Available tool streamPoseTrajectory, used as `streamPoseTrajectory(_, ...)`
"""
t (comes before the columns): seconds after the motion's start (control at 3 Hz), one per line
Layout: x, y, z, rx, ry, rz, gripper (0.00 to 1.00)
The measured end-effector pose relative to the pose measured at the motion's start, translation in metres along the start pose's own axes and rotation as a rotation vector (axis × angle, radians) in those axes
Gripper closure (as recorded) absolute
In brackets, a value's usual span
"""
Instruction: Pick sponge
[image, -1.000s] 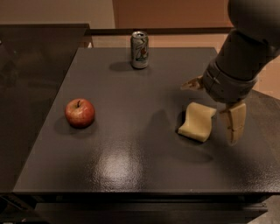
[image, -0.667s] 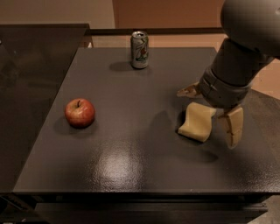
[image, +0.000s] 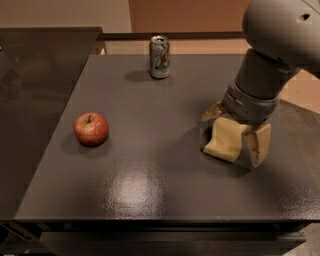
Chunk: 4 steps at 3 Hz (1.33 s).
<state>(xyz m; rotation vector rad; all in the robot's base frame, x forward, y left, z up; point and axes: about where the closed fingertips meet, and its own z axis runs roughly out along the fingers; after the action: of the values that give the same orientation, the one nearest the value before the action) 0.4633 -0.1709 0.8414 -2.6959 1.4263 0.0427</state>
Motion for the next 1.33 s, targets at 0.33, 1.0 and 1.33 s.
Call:
streamPoseTrajectory(0.33, 0.003, -0.002, 0.001, -0.017, -0.004, -0.006, 0.41)
streamPoseTrajectory(1.0, 0.005, -0.005, -0.01, 0.0, -0.018, 0.007, 0.87)
streamPoseTrajectory(1.33, 0.002, -0.008, -0.027, 0.042, -0.027, 0.03, 1.0)
